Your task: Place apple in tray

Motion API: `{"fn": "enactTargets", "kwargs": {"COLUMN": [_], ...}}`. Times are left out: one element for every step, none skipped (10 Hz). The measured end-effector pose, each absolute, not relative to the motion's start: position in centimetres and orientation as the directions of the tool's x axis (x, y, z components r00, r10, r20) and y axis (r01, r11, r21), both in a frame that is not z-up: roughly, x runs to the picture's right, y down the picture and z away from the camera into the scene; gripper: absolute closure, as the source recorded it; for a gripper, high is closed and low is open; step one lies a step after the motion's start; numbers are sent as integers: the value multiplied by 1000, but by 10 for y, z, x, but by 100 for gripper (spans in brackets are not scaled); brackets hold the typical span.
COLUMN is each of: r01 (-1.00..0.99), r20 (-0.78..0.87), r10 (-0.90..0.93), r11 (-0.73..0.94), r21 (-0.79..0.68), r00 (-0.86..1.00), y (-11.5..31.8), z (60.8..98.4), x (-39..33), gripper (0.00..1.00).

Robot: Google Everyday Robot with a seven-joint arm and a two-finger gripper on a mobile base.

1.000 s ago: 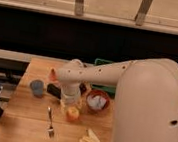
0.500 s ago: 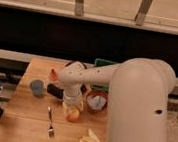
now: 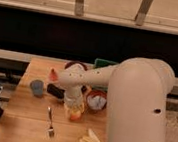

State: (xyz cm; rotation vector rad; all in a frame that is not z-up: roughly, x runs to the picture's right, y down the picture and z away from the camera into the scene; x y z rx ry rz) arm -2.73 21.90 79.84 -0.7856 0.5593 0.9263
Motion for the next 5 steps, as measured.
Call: {"fn": "enactTargets", "kwargs": {"r01": [-861,-857,-856,-854,-852], "r20": [-714,-706,-698,-684,-672], "r10": [489,494,503,517,528], "r11": [370,375,376,376,378], "r21": [-349,-353,-354,-359,-361], "r00": [500,507,510,515,519], "y": [218,217,215,211,207], "z": [797,795,793,790,786], "x": [-27,-28,-28,-29,-30], "gripper": [79,89,97,100,100]}}
